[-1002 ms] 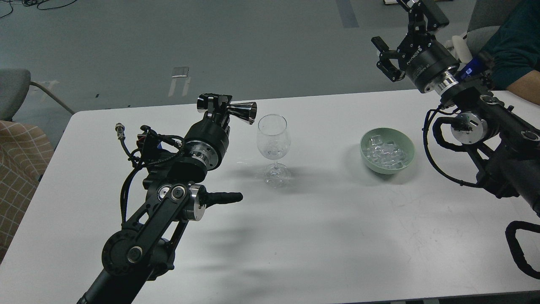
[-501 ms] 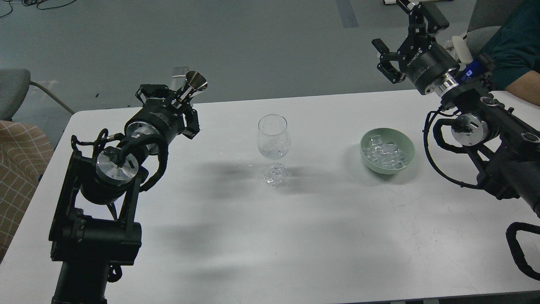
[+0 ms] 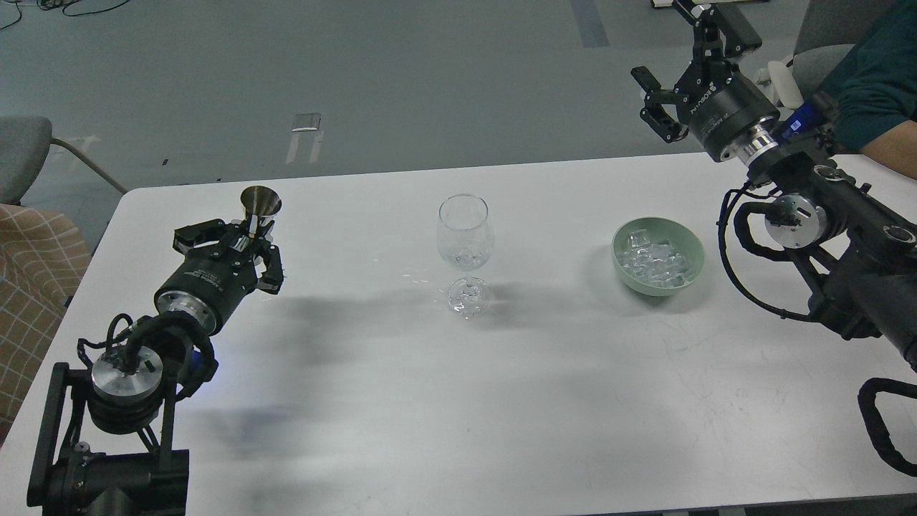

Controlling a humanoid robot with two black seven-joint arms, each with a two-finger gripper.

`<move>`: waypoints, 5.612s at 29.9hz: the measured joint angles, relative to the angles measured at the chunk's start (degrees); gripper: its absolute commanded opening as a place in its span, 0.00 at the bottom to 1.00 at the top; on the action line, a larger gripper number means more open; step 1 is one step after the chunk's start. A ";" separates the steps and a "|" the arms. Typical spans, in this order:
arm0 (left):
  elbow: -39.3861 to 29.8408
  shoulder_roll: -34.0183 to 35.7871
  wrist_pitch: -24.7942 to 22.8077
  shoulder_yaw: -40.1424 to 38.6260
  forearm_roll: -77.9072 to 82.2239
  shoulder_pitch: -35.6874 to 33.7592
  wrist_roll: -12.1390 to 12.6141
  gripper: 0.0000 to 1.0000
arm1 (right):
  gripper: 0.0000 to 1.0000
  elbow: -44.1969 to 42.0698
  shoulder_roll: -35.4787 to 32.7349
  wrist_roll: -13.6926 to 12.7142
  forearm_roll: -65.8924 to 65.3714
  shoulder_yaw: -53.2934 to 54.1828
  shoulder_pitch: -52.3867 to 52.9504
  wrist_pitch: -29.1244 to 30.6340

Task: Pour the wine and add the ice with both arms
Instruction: 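Bring the jigger back upright and lower it onto the table, then open the left gripper and withdraw it from the jigger, then reach the right gripper into the green bowl and grasp ice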

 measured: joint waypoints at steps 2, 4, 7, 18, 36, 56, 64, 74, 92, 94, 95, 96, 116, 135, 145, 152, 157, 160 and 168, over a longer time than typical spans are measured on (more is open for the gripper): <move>2.36 0.00 -1.15 -0.88 -0.06 0.13 -0.42 0.17 | 1.00 0.00 0.00 0.00 0.00 -0.01 0.03 0.00; 4.93 0.00 -2.31 -1.70 -0.11 0.17 -0.77 0.19 | 1.00 -0.01 -0.03 0.00 0.00 -0.02 0.04 -0.07; 8.13 0.00 -4.57 -2.63 -0.12 0.24 -1.27 0.23 | 1.00 -0.01 -0.03 0.00 0.00 -0.02 0.03 -0.21; 13.37 0.00 -6.60 -2.94 -1.85 0.06 -3.73 0.34 | 1.00 -0.02 -0.04 0.00 -0.65 -0.02 -0.02 -0.26; 14.54 0.00 -5.98 -2.65 -2.06 -0.58 -4.21 0.52 | 1.00 -0.02 -0.02 0.00 -0.84 -0.02 -0.02 -0.41; 13.84 0.00 -6.32 -2.81 -2.17 1.71 -2.64 0.98 | 1.00 -0.01 -0.04 -0.02 -1.14 -0.02 -0.34 -0.44; 13.76 0.62 -6.59 -2.99 -4.74 4.47 -2.55 0.98 | 1.00 0.64 -0.82 -0.02 -1.14 -0.02 -0.47 -0.36; 13.75 4.85 -13.53 -7.39 -9.54 13.02 -2.45 0.98 | 1.00 10.01 -10.71 -0.33 -3.99 -0.02 -5.16 -1.09; 12.67 14.47 -21.51 -11.05 -5.55 -0.26 -1.96 0.98 | 1.00 30.26 -26.54 0.00 -58.21 -0.04 -25.05 -21.47; 13.04 15.97 -21.51 -9.54 -0.83 -4.13 -2.70 0.98 | 1.00 30.12 -26.25 0.09 -63.89 -0.04 -26.04 -23.10; 13.16 16.63 -21.54 -8.59 1.50 -5.90 -3.41 0.98 | 1.00 30.02 -26.15 0.10 -66.34 -0.04 -26.54 -23.79; 13.25 17.14 -21.56 -7.65 3.49 -7.36 -4.27 0.98 | 1.00 29.96 -26.08 0.10 -68.09 -0.04 -26.98 -24.32; 12.43 21.78 -21.48 -4.76 14.53 -16.62 -17.72 0.98 | 0.98 17.36 -12.83 -0.07 -89.45 -0.37 -26.49 -26.67; 9.29 19.92 -21.39 -3.02 14.55 -15.65 -17.81 0.98 | 0.69 13.43 -8.99 -1.66 -93.49 -0.46 -24.39 -25.70; 8.54 18.82 -21.31 -2.65 14.63 -15.37 -17.75 0.98 | 0.69 13.38 -8.73 -2.25 -93.45 -0.51 -22.91 -23.44; 8.53 18.96 -21.24 -2.64 14.63 -15.58 -17.74 0.98 | 0.69 13.28 -8.66 -3.16 -93.48 -2.61 -20.90 -21.48; 8.59 19.06 -21.21 -2.64 14.63 -15.78 -17.74 0.98 | 0.69 13.26 -8.66 -3.54 -93.50 -2.93 -20.72 -20.10; 8.62 19.07 -21.21 -2.67 14.63 -15.91 -17.76 0.98 | 0.66 13.26 -8.68 -3.94 -93.52 -3.00 -20.69 -19.22; 8.66 19.08 -21.19 -2.68 14.66 -16.10 -17.83 0.98 | 0.57 13.11 -8.75 -4.19 -93.59 -3.16 -20.22 -18.72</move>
